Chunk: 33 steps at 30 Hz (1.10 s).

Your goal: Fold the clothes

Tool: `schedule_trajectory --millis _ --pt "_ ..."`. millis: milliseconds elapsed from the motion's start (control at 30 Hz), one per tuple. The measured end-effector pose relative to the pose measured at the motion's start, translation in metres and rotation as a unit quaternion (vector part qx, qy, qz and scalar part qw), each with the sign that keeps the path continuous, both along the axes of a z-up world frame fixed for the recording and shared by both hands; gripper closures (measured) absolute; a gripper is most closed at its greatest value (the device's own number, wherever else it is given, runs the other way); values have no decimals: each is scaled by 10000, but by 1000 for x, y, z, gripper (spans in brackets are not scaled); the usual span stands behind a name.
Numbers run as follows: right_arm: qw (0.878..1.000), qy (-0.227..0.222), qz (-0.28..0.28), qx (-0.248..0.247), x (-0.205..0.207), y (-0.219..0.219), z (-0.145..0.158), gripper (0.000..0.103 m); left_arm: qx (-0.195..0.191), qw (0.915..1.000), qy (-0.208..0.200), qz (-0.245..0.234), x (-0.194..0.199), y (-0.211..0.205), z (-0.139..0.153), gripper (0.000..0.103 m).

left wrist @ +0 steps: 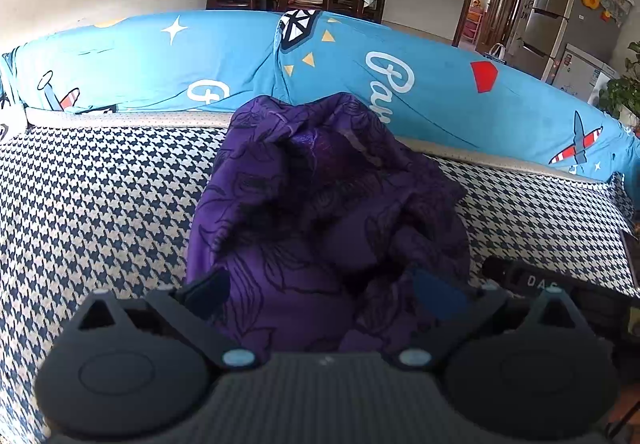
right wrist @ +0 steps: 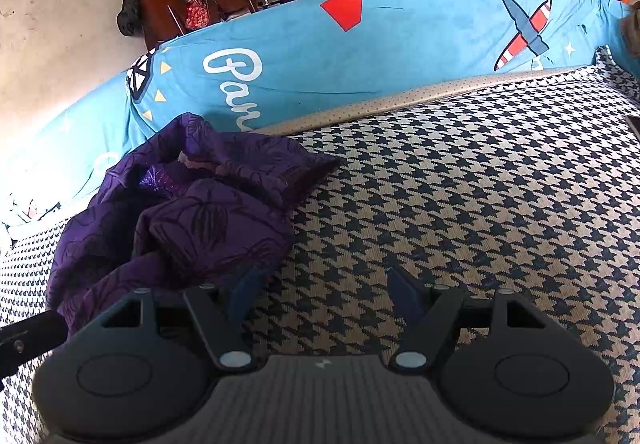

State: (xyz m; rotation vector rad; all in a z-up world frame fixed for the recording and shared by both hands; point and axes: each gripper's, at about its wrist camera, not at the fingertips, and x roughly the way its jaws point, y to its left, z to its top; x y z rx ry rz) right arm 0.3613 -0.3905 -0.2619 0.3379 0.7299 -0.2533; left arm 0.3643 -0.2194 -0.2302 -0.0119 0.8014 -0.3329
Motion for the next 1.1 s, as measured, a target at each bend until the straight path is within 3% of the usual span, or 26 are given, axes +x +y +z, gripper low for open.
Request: schedule_trajectory --millis 1100 --pt "9999 91 66 -27 1 4 -1 31 35 9996 -13 -275 -14 -9 6 0"
